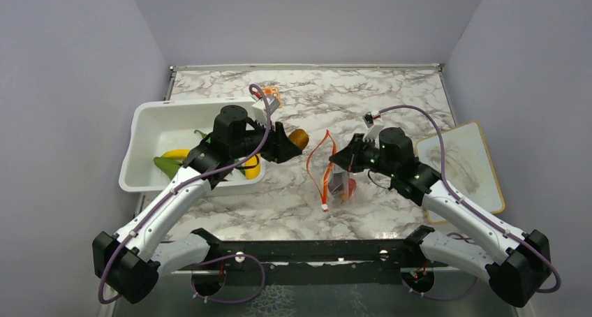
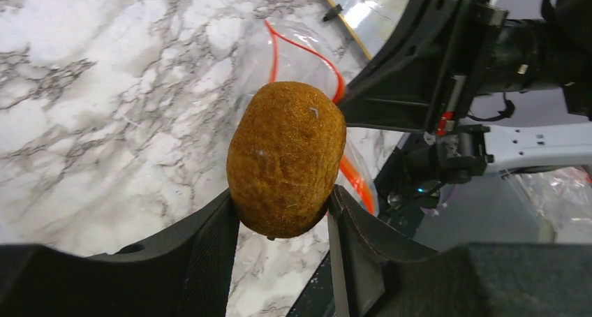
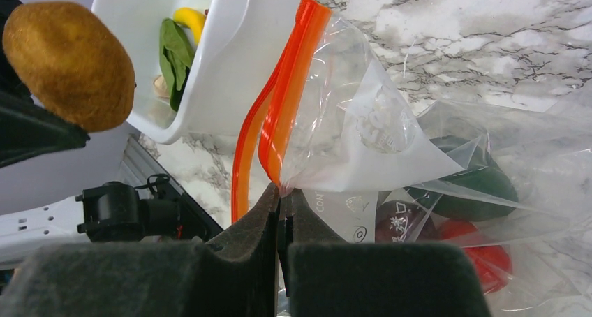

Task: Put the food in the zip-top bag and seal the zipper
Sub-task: Place the fake vegetable in the zipper food storage bag.

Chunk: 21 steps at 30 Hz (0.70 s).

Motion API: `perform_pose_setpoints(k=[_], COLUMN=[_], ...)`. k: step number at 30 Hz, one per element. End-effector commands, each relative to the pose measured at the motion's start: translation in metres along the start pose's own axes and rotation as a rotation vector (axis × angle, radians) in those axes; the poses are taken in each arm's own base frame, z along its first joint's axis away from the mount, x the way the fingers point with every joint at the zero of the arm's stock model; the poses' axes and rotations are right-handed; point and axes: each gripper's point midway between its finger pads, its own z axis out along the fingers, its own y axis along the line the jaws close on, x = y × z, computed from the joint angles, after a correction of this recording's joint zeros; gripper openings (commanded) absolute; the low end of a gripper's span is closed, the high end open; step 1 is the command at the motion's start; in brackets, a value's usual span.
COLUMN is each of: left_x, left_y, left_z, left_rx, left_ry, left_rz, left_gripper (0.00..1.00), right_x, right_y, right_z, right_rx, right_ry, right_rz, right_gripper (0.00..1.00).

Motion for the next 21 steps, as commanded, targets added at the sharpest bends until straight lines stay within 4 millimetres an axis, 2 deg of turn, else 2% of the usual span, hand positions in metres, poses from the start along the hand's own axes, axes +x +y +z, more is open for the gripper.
perform_pose_setpoints(k=[1,3,7,14,21], left_x=[-0.003,0.006,0.021,0.047,0.061], left_y=[-0.038,-0.046,-0.047,-0.04,-0.031], left_z=[0.007,0.011,0.019,0.04,0.053], left_rx=[0.143,0.185,0.184,0.158,0.122], left_ry=[-0.015,0.005,0.033,0.119,0.161], left_rz=[-0.013,-0.026,-0.032,-0.065,-0.074], left_gripper=[0.34,0.34,0.34,0.35,0.36], right_x=[-0.016,-0.016,-0.018,-0.015,-0.015], right_y=[0.018,0.018,0.022,0.024,0.027], right_z=[-0.007,-0.009,-0.012,-0.013,-0.015], right_rx=[-0.062,-0.069,-0.1,-0.115,-0.132], right_ry=[-0.062,-0.073,-0.104,-0.094,-0.096], right_rz=[0.002,0.012,0.015,0.02,0.016], right_gripper=[0.01,0.01,0.01,0.01,0.01])
